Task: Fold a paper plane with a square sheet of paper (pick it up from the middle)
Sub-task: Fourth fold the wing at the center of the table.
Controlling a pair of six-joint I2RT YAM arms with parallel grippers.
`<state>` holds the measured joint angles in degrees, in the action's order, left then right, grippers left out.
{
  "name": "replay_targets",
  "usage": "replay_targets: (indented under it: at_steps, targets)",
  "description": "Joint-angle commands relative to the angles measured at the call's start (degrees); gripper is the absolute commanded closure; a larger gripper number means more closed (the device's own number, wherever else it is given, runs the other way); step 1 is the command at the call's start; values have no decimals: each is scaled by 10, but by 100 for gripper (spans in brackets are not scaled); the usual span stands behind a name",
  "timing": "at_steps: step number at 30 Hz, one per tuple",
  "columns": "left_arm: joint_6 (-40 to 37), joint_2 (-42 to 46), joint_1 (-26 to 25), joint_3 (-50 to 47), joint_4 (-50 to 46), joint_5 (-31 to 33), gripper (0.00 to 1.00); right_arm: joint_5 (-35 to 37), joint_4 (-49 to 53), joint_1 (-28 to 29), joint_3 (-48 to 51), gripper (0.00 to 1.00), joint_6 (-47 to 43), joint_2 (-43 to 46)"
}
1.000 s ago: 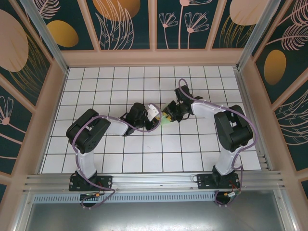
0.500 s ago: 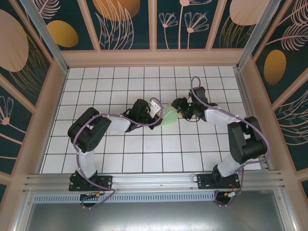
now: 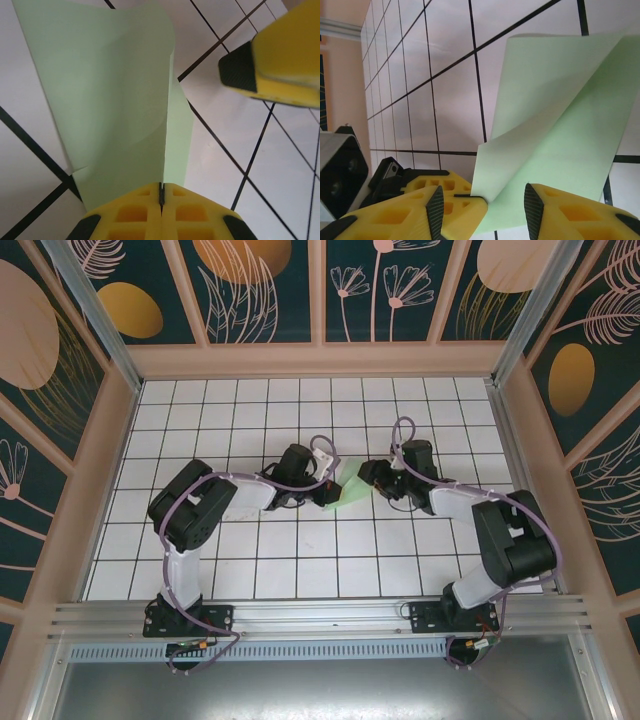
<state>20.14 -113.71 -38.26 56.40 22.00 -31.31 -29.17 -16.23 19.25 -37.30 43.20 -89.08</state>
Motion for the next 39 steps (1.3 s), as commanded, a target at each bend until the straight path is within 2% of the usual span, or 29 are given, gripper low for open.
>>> replay_targets:
  at_steps: [1, 7, 14, 39]
  targets:
    - [53, -9, 1, 19, -6, -30, 100, -24, -44, 5, 1, 53, -26, -17]
    - [115, -14, 16, 9, 27, -65, 100, -28, -36, 5, -6, 56, -59, -32]
    - [171, -4, 24, -38, 97, -62, 100, -38, -51, 8, -12, 60, -58, -52]
    - [231, 0, 38, -92, 181, -51, 100, -58, -40, 21, -68, 59, -25, -141]
